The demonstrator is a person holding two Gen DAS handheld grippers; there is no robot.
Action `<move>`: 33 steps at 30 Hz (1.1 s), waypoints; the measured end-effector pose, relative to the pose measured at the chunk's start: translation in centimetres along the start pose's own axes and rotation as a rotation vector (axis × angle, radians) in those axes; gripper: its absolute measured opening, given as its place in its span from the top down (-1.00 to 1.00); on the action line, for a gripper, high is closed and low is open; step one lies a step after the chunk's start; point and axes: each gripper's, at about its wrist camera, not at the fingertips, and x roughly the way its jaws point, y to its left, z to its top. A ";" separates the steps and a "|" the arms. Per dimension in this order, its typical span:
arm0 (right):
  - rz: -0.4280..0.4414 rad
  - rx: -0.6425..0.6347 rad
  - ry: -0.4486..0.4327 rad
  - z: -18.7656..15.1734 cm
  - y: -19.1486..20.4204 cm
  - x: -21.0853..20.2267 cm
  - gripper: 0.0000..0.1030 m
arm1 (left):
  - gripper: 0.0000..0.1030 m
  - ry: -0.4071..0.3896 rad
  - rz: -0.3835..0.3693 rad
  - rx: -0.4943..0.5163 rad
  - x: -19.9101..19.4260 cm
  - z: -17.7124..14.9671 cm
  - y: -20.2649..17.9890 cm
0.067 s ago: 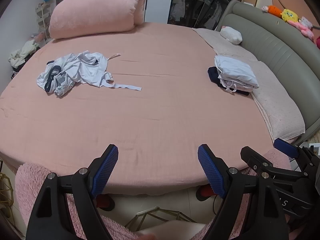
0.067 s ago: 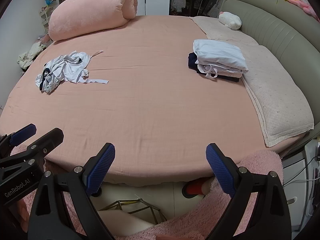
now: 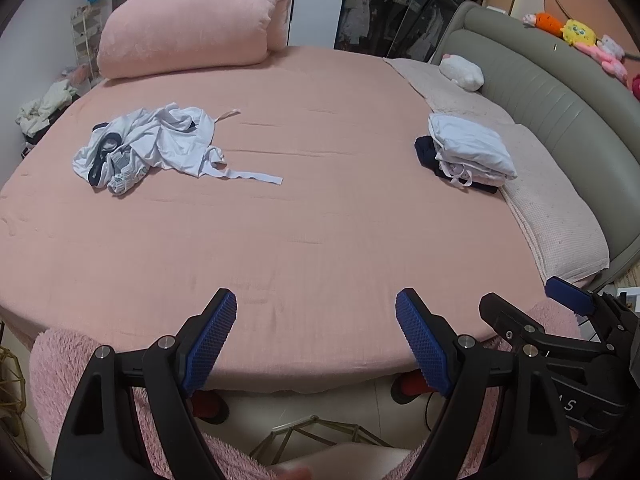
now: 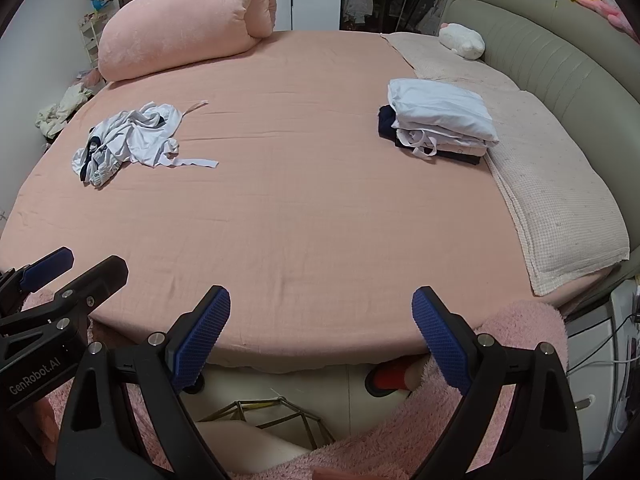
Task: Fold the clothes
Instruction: 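Move both grippers toward the crumpled clothes pile on the bed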
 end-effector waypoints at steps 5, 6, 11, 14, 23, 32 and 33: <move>0.005 -0.031 0.003 1.0 1.0 0.0 -0.82 | -0.63 0.001 -0.045 -0.029 -0.1 0.9 1.0; 0.006 -0.037 0.004 1.2 1.2 0.0 -0.82 | -0.63 0.000 -0.048 -0.033 -0.1 1.0 1.2; 0.052 -0.057 -0.027 2.1 0.9 -0.2 -0.82 | -0.63 -0.035 -0.031 -0.051 -0.1 0.6 1.2; 0.070 -0.071 -0.048 2.2 1.3 -0.2 -0.80 | -0.63 -0.037 -0.026 -0.058 0.1 0.7 1.8; 0.192 -0.156 -0.043 5.6 4.9 2.6 -0.73 | -0.63 -0.087 0.039 -0.143 1.8 2.9 7.5; 0.328 -0.220 0.058 10.9 14.6 10.0 -0.17 | -0.11 -0.105 0.220 -0.434 7.6 5.6 22.3; 0.340 -0.235 0.074 11.2 16.1 11.0 -0.07 | 0.05 -0.084 0.227 -0.465 8.9 5.7 24.0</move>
